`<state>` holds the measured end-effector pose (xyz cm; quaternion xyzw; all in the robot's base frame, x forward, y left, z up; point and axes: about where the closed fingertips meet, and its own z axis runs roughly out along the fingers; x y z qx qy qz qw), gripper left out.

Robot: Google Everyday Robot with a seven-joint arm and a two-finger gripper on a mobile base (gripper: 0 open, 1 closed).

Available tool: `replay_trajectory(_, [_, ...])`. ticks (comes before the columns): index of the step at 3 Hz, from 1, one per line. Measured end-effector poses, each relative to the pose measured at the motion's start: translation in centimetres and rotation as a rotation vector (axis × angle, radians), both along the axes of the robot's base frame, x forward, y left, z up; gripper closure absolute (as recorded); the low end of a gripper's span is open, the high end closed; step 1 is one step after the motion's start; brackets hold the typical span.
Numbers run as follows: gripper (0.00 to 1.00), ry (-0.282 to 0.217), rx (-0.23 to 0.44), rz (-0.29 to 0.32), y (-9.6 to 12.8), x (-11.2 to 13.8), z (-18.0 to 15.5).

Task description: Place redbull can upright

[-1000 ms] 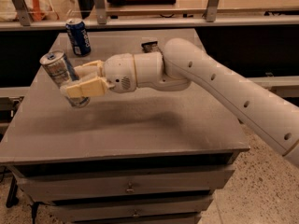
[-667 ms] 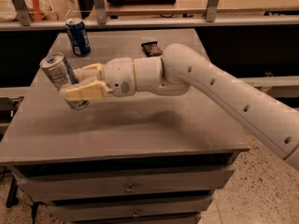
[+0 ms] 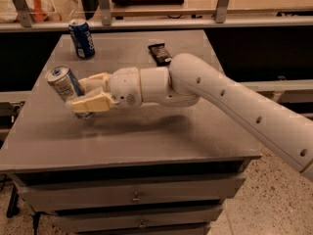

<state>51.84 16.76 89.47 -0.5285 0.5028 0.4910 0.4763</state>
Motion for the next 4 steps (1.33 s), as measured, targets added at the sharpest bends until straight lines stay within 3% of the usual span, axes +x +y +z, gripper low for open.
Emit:
replay_trajectory(3, [1.0, -0.003, 0.043, -0.006, -0.45, 0.51, -1.13])
replay_trajectory(4, [0.83, -0.003, 0.054, -0.006, -0.54, 0.57, -1.34])
